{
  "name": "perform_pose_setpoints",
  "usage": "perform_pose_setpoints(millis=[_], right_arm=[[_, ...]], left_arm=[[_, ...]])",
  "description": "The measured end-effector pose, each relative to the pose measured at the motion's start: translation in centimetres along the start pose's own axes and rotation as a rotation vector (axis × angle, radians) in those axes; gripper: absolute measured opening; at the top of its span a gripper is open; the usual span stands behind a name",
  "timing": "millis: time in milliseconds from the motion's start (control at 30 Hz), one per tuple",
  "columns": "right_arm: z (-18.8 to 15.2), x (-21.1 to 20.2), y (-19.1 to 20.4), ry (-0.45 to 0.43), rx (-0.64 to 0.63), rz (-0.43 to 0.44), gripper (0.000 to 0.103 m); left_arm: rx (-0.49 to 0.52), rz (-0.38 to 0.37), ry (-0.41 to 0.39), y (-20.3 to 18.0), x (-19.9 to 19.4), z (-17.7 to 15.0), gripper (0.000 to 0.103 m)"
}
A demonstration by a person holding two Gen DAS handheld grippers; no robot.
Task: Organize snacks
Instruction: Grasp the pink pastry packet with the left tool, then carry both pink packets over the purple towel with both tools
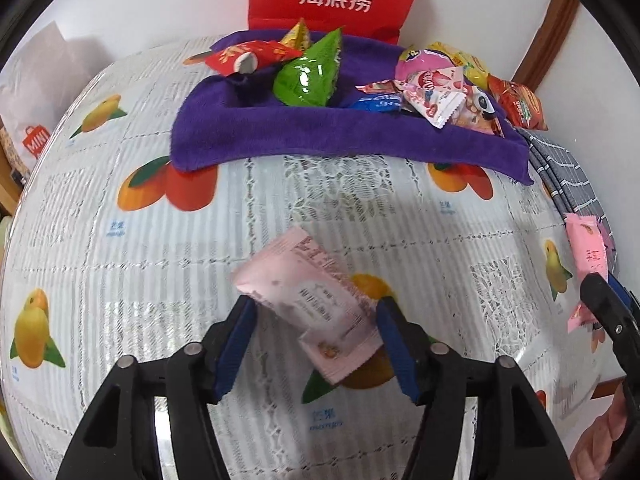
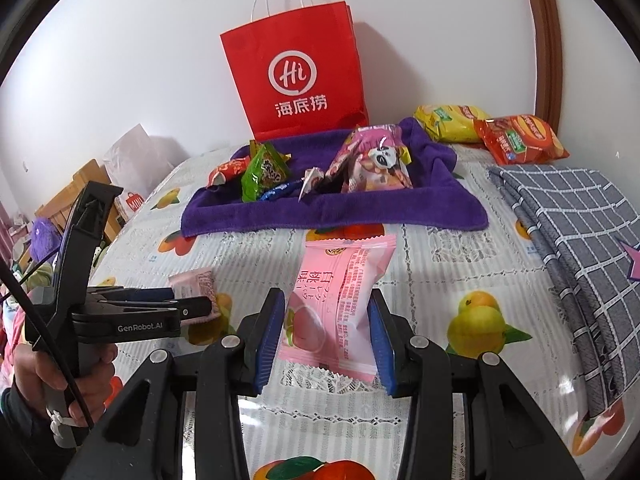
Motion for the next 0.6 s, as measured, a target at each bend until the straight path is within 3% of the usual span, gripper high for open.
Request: perform_pose_setpoints(millis=[267, 367, 600], right_arm=[[-0.4, 1.0, -1.3, 0.022, 0.031, -0.001, 0.041], [-0.5, 1.2, -1.7, 0.026, 0.042, -0.003, 0.041], [-0.4, 1.1, -2.0, 0.031, 0.056, -0.011, 0.041]], left_arm=[[0.052, 0.049, -0.024, -0.7, 0.5, 0.8, 0.065], [0.087, 0.109, -0.045, -0.4, 0.3, 0.8, 0.045], [0.064, 0.032, -0.048, -0.8, -0.2, 0.8, 0.039]])
Point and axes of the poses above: each gripper's, at about its wrist camera, not at the fingertips, and x roughly the way its jaws point, y to its left, z to its top, the point moved 10 cm from there along x, roughly the way its jaws point, and after that the axes turned 4 degrees about x, right-handed, at the moved point
